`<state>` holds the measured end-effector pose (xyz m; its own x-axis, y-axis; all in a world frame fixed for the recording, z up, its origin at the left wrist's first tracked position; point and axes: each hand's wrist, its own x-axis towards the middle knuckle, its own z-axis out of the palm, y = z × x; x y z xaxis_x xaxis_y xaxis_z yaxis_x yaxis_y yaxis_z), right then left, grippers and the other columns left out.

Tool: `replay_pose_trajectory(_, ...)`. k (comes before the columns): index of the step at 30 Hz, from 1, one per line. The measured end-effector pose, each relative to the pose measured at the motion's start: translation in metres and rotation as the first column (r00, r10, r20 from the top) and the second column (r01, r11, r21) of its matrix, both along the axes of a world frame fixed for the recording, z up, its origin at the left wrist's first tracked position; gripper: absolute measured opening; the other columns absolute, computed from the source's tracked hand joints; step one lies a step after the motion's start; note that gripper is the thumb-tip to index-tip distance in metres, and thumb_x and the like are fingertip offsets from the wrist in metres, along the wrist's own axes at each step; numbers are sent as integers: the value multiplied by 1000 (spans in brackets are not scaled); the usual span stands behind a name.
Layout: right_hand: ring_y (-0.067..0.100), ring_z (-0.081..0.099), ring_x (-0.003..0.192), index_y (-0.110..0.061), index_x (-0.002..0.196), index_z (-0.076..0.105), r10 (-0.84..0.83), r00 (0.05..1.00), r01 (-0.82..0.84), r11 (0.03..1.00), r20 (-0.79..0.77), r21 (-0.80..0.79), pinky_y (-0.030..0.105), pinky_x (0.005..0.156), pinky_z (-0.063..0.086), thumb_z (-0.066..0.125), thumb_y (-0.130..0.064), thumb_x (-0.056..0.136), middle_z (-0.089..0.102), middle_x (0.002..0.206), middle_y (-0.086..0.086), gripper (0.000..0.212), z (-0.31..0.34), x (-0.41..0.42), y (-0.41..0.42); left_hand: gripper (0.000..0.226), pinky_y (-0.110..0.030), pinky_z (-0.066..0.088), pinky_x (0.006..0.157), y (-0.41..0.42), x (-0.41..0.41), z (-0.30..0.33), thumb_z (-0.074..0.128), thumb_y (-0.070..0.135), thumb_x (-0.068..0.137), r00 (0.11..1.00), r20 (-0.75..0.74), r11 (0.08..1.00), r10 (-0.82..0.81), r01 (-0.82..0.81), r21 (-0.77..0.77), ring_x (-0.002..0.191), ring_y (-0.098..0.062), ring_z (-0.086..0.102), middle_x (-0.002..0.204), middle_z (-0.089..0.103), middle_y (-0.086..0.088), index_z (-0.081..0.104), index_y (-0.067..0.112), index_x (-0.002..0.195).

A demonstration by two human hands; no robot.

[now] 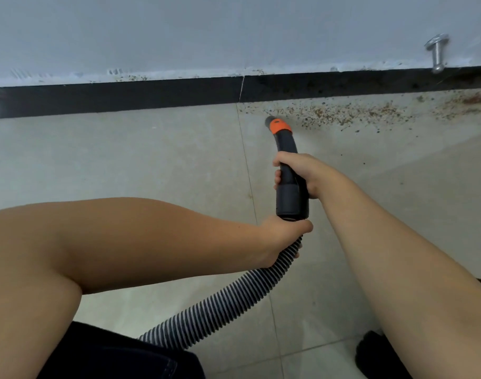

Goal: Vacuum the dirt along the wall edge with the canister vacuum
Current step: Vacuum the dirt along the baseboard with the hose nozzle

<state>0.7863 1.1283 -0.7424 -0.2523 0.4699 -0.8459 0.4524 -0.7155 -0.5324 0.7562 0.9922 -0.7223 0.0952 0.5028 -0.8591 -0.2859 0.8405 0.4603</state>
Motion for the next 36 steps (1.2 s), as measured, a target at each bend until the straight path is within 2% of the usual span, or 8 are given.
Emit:
replay_pose_trajectory(6, 15, 54, 41, -10, 83, 49, -234, 972, 234, 972, 0, -7, 28, 56, 54, 57, -9, 83, 54, 51, 3, 9, -4, 59, -3, 18, -20, 45, 46, 4, 27, 4, 63, 23, 89, 978, -7, 978, -210, 210, 11, 54, -15, 52, 71, 52, -5, 48, 14, 89)
replay_pose_trajectory(11, 15, 55, 41, -13, 79, 47, -348, 937, 348, 937, -42, -7, 30, 59, 51, 56, -10, 85, 54, 48, 1, 11, -4, 73, 11, 23, -24, 47, 52, 18, 31, 11, 64, 23, 88, 972, -68, 972, -226, 229, 44, 57, -17, 52, 74, 52, -6, 50, 9, 99)
replay_pose_trajectory(14, 15, 55, 40, -12, 78, 47, -320, 945, 321, 947, -63, 5, 30, 60, 52, 54, -10, 86, 53, 48, 1, 11, -4, 65, 22, 27, -24, 47, 52, 24, 29, 12, 65, 25, 88, 978, -113, 981, -177, 184, 54, 56, -17, 53, 75, 54, -6, 52, 7, 104)
replay_pose_trajectory(22, 17, 57, 42, -9, 77, 51, 36, 997, -37, 999, -66, -26, 26, 55, 54, 57, -12, 83, 59, 52, 4, 10, 3, 24, 18, 21, -15, 43, 38, 14, 23, 11, 64, 26, 90, 993, -116, 1000, -11, 14, 28, 54, -16, 53, 74, 54, -5, 48, 13, 87)
replay_pose_trajectory(26, 16, 56, 42, -10, 85, 48, -115, 991, 111, 992, -69, -60, 27, 55, 52, 57, -12, 83, 57, 50, 3, 9, 0, 43, 30, 23, -20, 44, 45, 25, 25, 14, 64, 27, 89, 986, -143, 995, -86, 93, 39, 55, -16, 54, 75, 55, -5, 50, 11, 95)
replay_pose_trajectory(30, 15, 55, 39, -11, 81, 47, -271, 960, 266, 961, -65, -78, 29, 54, 49, 58, -11, 84, 55, 48, 1, 11, -6, 77, 42, 22, -16, 43, 38, 39, 44, 18, 65, 27, 89, 976, -137, 983, -171, 177, 36, 56, -15, 53, 75, 54, -5, 49, 12, 89)
replay_pose_trajectory(33, 15, 55, 40, -11, 79, 48, -299, 951, 292, 952, -80, -87, 28, 54, 50, 59, -11, 83, 55, 49, 1, 12, -5, 91, 52, 24, -14, 43, 36, 50, 55, 19, 64, 26, 90, 971, -163, 982, -173, 182, 48, 55, -15, 53, 74, 53, -5, 49, 9, 96)
replay_pose_trajectory(36, 15, 56, 41, -12, 80, 50, -268, 960, 263, 963, -86, -62, 24, 54, 54, 60, -12, 83, 57, 50, 0, 10, -4, 94, 62, 22, -13, 42, 36, 59, 62, 18, 64, 25, 90, 974, -182, 988, -133, 145, 58, 54, -16, 52, 73, 52, -5, 47, 11, 85)
